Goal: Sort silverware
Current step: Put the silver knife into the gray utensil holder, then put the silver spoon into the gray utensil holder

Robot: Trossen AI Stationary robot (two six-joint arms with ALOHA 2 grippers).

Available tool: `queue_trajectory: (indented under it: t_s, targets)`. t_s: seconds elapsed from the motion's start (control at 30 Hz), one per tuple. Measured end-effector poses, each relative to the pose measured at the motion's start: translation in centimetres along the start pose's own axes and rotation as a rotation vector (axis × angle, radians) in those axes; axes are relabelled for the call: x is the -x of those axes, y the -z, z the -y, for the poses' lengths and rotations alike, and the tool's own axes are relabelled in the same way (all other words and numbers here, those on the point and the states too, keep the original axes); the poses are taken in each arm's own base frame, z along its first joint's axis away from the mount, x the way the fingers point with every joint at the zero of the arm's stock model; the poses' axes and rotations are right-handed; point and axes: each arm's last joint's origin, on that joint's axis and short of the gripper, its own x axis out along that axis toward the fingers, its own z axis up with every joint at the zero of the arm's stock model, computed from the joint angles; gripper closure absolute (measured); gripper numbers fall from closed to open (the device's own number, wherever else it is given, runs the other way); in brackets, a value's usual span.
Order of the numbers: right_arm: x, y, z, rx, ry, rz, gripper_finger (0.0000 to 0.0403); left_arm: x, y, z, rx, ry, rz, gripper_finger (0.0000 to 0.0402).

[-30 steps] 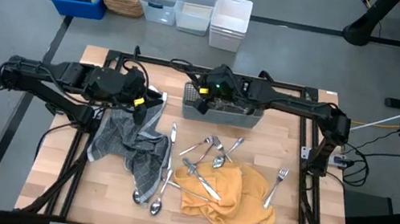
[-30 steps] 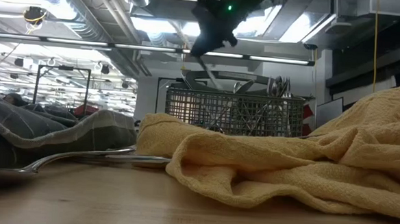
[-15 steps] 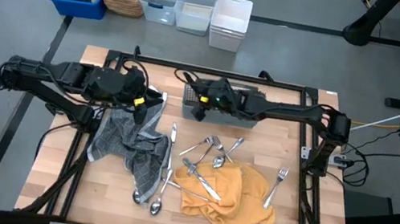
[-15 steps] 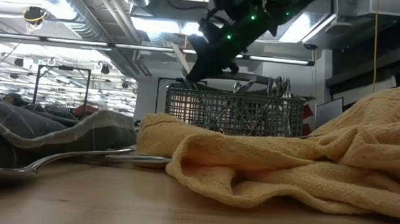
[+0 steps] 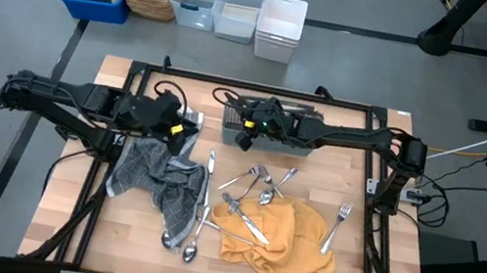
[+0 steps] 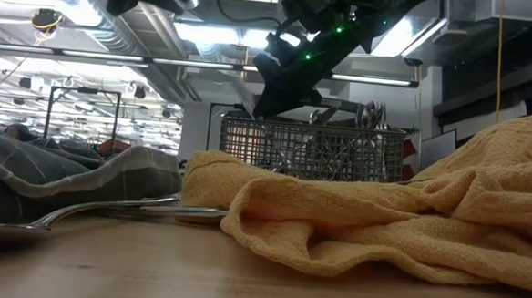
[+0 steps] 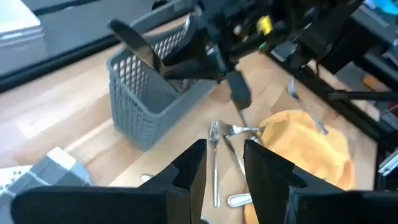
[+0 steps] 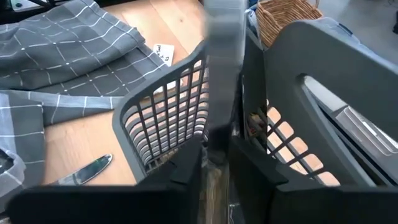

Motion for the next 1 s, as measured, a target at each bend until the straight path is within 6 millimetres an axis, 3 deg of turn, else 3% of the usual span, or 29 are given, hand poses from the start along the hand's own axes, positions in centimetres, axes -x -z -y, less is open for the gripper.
queue_trajectory:
  t_s: [0.23, 0.53, 0.83, 1.0]
  targets:
    - [0.0, 0.0, 0.0, 0.010, 0.000, 0.000, 0.0260, -1.0, 1.2, -0.4, 0.068, -0.028, -0.031, 0.0306]
    - [1.4, -1.3, 0.2, 0.103, 0.010, -0.152, 0.0264, -2.7, 2.6, -0.5, 0.223, -0.070, -0.066, 0.0306]
    - [4.0, -4.5, 0.5, 0.184, 0.002, -0.228, 0.0264, -7.1, 3.5, 1.7, 0.191, 0.015, -0.150, 0.0306]
    - [5.4, -5.9, 0.7, 0.190, 0.003, -0.248, 0.0265, -9.7, 5.2, 2.8, 0.177, 0.082, -0.306, 0.0306]
